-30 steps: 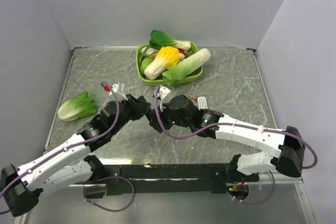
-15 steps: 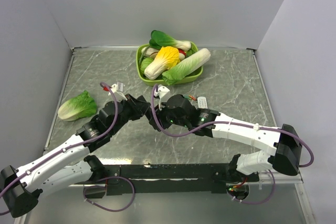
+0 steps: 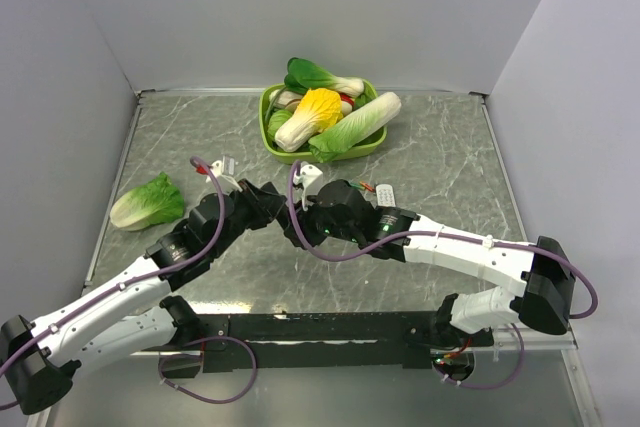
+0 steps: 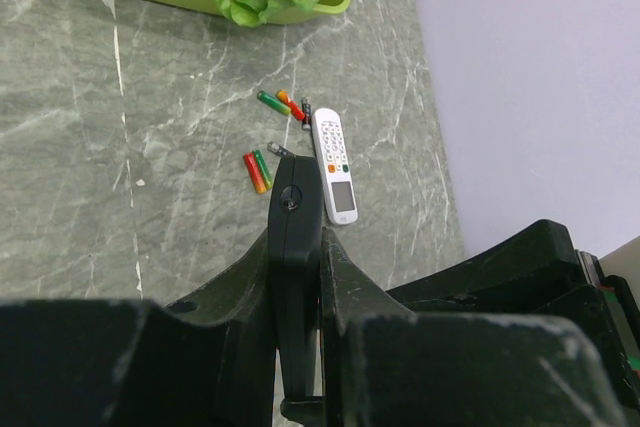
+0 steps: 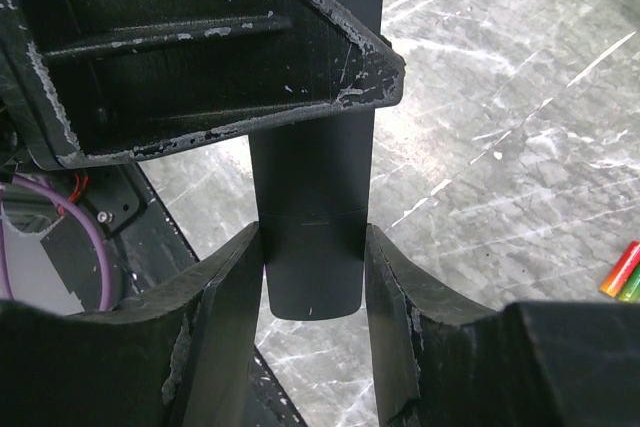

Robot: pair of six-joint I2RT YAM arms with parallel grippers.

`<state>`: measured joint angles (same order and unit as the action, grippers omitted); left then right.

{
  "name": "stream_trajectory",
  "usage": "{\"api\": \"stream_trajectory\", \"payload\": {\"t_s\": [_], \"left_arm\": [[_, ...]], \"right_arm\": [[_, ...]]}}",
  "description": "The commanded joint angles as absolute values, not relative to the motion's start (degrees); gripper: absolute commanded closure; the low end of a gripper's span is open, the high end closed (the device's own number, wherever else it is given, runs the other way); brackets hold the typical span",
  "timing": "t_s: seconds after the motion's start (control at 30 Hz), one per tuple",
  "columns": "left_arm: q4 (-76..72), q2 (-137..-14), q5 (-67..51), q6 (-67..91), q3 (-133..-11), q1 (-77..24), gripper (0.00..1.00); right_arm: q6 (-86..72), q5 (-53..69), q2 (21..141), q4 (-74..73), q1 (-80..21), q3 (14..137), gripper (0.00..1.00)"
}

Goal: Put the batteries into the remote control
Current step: Remove the battery cover from the remote control.

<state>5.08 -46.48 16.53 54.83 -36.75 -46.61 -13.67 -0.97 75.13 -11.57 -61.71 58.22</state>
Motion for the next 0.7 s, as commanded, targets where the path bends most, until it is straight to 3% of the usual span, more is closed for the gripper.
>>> {"api": "stream_trajectory", "payload": {"t_s": [0.0,0.23,0.67], "left_arm": [[3.52,-45.0,23.36,53.09,-38.94,-46.15,0.99],[-1.21,-44.91,27.6,49.57,-39.2,-41.23,0.99],[-4.66,-46.67,21.01,46.85,-40.34,-28.66,0.99]], "right_arm": [[-12.22,-0.7,75.5,-12.65,-61.26,59.24,0.82],[-12.04,-0.35,76.11,-15.02,-61.35,56.17,0.86],[-10.37,2.28,76.9,-18.02,-61.17,52.38,0.91]]}}
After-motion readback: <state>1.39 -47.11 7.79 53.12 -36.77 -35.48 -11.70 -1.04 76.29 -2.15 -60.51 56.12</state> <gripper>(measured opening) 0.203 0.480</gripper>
